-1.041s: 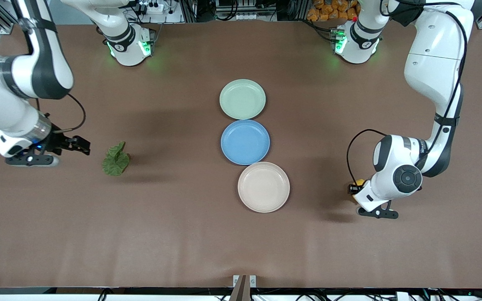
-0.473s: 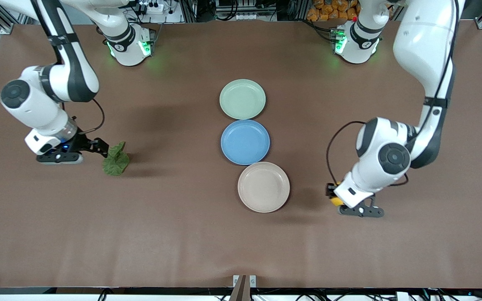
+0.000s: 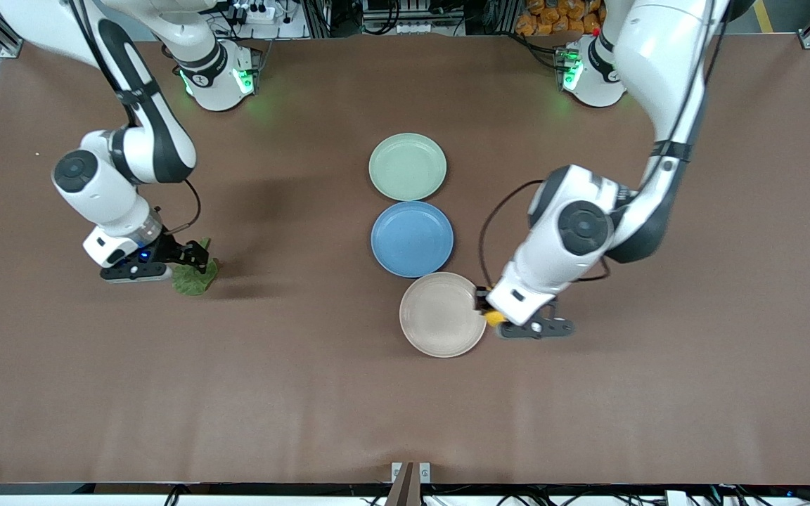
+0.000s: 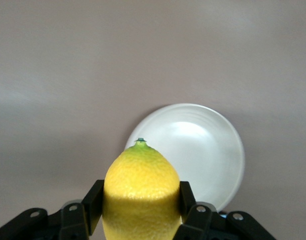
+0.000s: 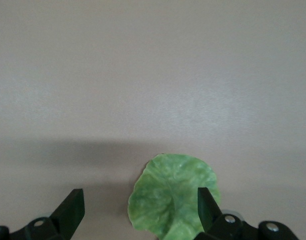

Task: Place lemon and lettuce in plates
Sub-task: 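Grasp the lemon with the left gripper while the right gripper grasps the lettuce, then lower the lemon onto the cream plate and open the left gripper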

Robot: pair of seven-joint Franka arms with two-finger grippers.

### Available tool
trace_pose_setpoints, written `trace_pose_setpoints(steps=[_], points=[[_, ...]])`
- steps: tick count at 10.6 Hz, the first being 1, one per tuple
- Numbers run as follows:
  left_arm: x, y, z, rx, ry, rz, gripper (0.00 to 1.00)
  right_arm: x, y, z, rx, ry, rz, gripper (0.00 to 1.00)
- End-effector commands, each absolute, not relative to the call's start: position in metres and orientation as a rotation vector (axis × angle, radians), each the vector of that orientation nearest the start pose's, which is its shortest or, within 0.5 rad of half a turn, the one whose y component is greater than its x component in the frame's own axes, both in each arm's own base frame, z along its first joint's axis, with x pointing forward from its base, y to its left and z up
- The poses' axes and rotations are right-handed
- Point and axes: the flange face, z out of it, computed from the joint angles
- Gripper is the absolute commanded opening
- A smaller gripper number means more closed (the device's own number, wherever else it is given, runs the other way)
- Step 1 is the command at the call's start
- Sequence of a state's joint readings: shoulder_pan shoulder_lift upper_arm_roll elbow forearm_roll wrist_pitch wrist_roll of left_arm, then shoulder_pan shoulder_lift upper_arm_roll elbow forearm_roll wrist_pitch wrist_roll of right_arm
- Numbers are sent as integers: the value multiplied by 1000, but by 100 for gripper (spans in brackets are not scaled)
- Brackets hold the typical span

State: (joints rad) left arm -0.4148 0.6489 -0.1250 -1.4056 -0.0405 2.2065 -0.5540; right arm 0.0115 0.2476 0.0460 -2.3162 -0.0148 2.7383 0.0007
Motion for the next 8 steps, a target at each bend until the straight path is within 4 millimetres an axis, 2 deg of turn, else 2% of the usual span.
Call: trace_pose_setpoints(steps=[1, 2, 4, 6, 7, 8], points=[[637, -402, 313, -3347, -211, -121, 0, 538, 32, 241, -3115, -105, -269, 100], [627, -419, 291, -3339, -209, -101, 0, 537, 29, 234, -3120, -106, -245, 100], [621, -422, 252, -3310, -190, -40, 0, 531, 27, 204, -3127, -105, -162, 100], [616, -429, 226, -3302, -237, -20, 0, 527, 23, 183, -3131, -96, -102, 100], [615, -428, 220, -3297, -238, -11, 6, 525, 17, 171, -3136, -81, -70, 100], [617, -426, 224, -3293, -222, -28, 32, 524, 14, 170, -3139, -79, -65, 100]])
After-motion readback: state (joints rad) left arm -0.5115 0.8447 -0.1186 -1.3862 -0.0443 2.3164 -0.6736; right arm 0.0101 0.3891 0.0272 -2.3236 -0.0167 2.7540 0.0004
